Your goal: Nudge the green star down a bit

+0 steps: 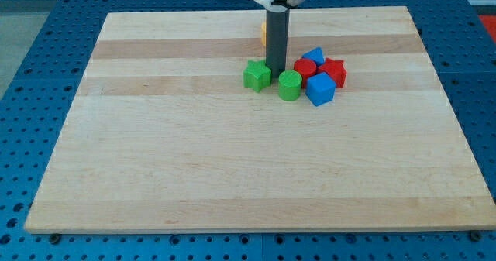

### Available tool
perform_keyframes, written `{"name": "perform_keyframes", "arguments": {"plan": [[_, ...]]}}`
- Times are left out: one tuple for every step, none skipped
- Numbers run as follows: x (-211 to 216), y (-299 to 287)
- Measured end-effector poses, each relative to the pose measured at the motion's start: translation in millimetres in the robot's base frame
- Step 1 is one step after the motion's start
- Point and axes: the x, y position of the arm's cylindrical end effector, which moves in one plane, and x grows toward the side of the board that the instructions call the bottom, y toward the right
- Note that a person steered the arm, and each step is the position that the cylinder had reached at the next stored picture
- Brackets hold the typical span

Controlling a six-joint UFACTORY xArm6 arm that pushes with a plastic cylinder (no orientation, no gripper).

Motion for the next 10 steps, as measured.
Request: {"name": "perform_keyframes", "arguments": {"plan": [[0.0,0.0],[0.0,0.0],[-1.3,11.9],[-16.2,17.2],[-29.5,6.5],[-29.5,-15.9],[-22.9,-24.4],[-9.8,-24.4],[-1.4,-25.7],[-12.9,-32.4]]}}
